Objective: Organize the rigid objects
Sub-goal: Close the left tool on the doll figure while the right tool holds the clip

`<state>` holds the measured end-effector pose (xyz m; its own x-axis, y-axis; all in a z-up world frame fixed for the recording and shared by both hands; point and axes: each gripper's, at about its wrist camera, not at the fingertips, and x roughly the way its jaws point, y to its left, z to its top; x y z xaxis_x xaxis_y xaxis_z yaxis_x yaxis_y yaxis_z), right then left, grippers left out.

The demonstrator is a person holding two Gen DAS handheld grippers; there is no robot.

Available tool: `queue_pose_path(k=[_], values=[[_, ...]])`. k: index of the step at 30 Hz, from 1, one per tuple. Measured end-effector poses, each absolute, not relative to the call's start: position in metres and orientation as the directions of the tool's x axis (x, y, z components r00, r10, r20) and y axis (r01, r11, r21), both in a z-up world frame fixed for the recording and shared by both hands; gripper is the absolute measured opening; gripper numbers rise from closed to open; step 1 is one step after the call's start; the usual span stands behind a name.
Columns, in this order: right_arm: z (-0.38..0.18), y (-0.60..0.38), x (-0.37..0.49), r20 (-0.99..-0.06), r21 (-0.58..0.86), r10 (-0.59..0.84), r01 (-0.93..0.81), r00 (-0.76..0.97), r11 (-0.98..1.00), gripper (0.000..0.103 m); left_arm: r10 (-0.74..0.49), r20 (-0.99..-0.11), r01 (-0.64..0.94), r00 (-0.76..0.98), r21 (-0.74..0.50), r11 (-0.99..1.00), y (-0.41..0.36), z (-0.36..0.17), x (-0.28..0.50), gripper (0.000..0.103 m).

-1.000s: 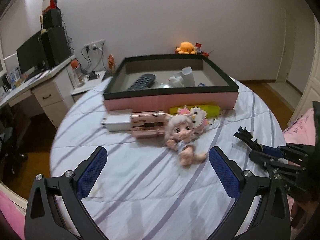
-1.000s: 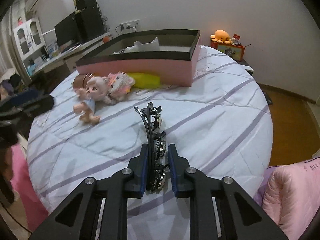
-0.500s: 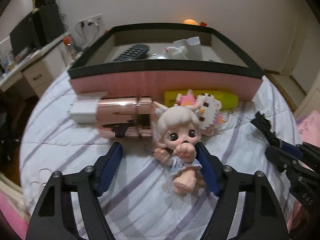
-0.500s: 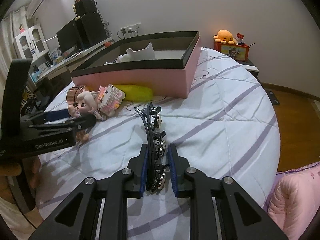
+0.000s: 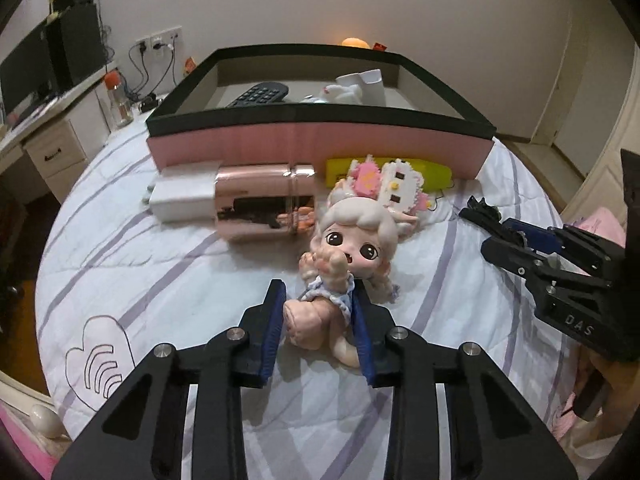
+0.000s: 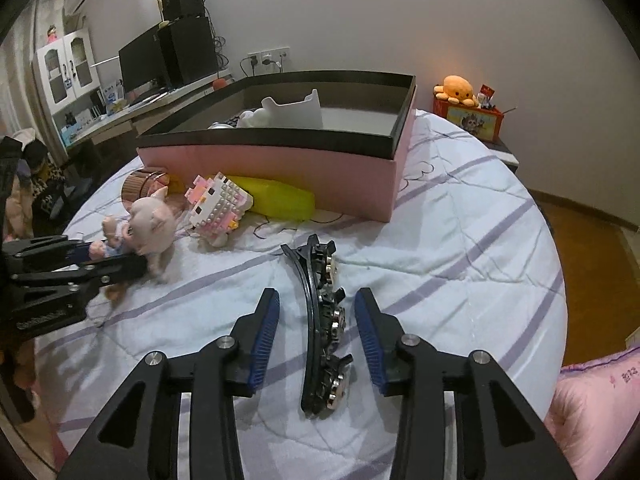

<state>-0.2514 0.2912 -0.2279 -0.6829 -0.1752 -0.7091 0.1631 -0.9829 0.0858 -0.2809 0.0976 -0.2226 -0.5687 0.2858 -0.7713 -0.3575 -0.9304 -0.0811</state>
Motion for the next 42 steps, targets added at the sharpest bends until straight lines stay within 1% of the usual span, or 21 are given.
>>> queue_pose_path(k=[3,7,8,9,11,16,18,19,20,24,27,29,31,34,35,37,38,39,40,42], values=[[-0.228,0.291,-0.251,-0.706,0.082,-0.175,0.166,-0.687,-0.983,0.039,0.281,-0.772,-0.36,-0.571,-0.073,-0.93,0.1,-0.224,-0.282,0.037],[-0.228,0.293,-0.249,-0.708,0.081,-0.175,0.168,-0.684,-0.982,0.038,0.262,-0.772,-0.36,-0.58,-0.046,-0.932,0.105,-0.224,-0.288,0.054],[-0.228,0.292,-0.249,-0.709,0.079,-0.174,0.168,-0.683,-0.983,0.038,0.254,-0.773,-0.359,-0.581,-0.037,-0.933,0.105,-0.224,-0.289,0.058],[-0.228,0.292,-0.25,-0.71,0.078,-0.172,0.167,-0.683,-0.983,0.038,0.252,-0.774,-0.36,-0.581,-0.034,-0.932,0.105,-0.225,-0.291,0.06],[-0.228,0.292,-0.25,-0.71,0.081,-0.173,0.165,-0.683,-0.983,0.038,0.24,-0.779,-0.352,-0.579,-0.027,-0.936,0.105,-0.225,-0.294,0.068],[-0.228,0.294,-0.251,-0.708,0.092,-0.178,0.16,-0.684,-0.983,0.038,0.237,-0.779,-0.366,-0.581,-0.01,-0.931,0.11,-0.226,-0.295,0.068],[-0.228,0.294,-0.252,-0.71,0.096,-0.181,0.161,-0.681,-0.982,0.038,0.255,-0.776,-0.389,-0.576,-0.015,-0.921,0.109,-0.224,-0.29,0.073],[-0.227,0.295,-0.252,-0.711,0.1,-0.184,0.161,-0.679,-0.982,0.038,0.287,-0.773,-0.407,-0.565,-0.041,-0.912,0.108,-0.222,-0.287,0.081],[-0.228,0.295,-0.253,-0.71,0.102,-0.185,0.161,-0.679,-0.982,0.038,0.307,-0.767,-0.415,-0.564,-0.058,-0.908,0.108,-0.221,-0.285,0.083],[-0.228,0.295,-0.253,-0.709,0.109,-0.189,0.16,-0.679,-0.981,0.038,0.357,-0.74,-0.416,-0.57,-0.115,-0.902,0.106,-0.214,-0.286,0.083],[-0.228,0.295,-0.254,-0.71,0.111,-0.192,0.162,-0.678,-0.981,0.038,0.306,-0.753,-0.368,-0.583,-0.091,-0.925,0.111,-0.219,-0.296,0.083],[-0.228,0.296,-0.253,-0.708,0.116,-0.198,0.164,-0.678,-0.979,0.038,0.305,-0.767,-0.347,-0.564,-0.115,-0.931,0.113,-0.224,-0.304,0.081],[-0.228,0.297,-0.253,-0.706,0.121,-0.203,0.166,-0.678,-0.979,0.038,0.288,-0.769,-0.339,-0.57,-0.099,-0.936,0.118,-0.226,-0.307,0.08],[-0.228,0.297,-0.253,-0.705,0.122,-0.205,0.168,-0.679,-0.978,0.038,0.278,-0.774,-0.349,-0.569,-0.079,-0.934,0.124,-0.227,-0.308,0.064],[-0.229,0.298,-0.253,-0.704,0.124,-0.207,0.169,-0.68,-0.978,0.038,0.291,-0.772,-0.363,-0.565,-0.084,-0.928,0.125,-0.226,-0.309,0.055],[-0.228,0.298,-0.252,-0.698,0.127,-0.207,0.167,-0.686,-0.978,0.038,0.305,-0.766,-0.38,-0.565,-0.086,-0.921,0.126,-0.225,-0.307,0.055],[-0.228,0.297,-0.252,-0.694,0.122,-0.203,0.165,-0.691,-0.979,0.034,0.303,-0.765,-0.385,-0.568,-0.079,-0.92,0.126,-0.225,-0.305,0.055],[-0.228,0.298,-0.251,-0.69,0.12,-0.201,0.164,-0.696,-0.979,0.023,0.304,-0.763,-0.385,-0.571,-0.078,-0.919,0.126,-0.225,-0.304,0.055],[-0.228,0.298,-0.25,-0.687,0.128,-0.21,0.169,-0.696,-0.977,0.021,0.304,-0.761,-0.386,-0.572,-0.077,-0.919,0.125,-0.224,-0.303,0.055],[-0.228,0.3,-0.25,-0.682,0.145,-0.227,0.175,-0.695,-0.974,0.021,0.299,-0.761,-0.391,-0.576,-0.065,-0.918,0.125,-0.223,-0.301,0.055]])
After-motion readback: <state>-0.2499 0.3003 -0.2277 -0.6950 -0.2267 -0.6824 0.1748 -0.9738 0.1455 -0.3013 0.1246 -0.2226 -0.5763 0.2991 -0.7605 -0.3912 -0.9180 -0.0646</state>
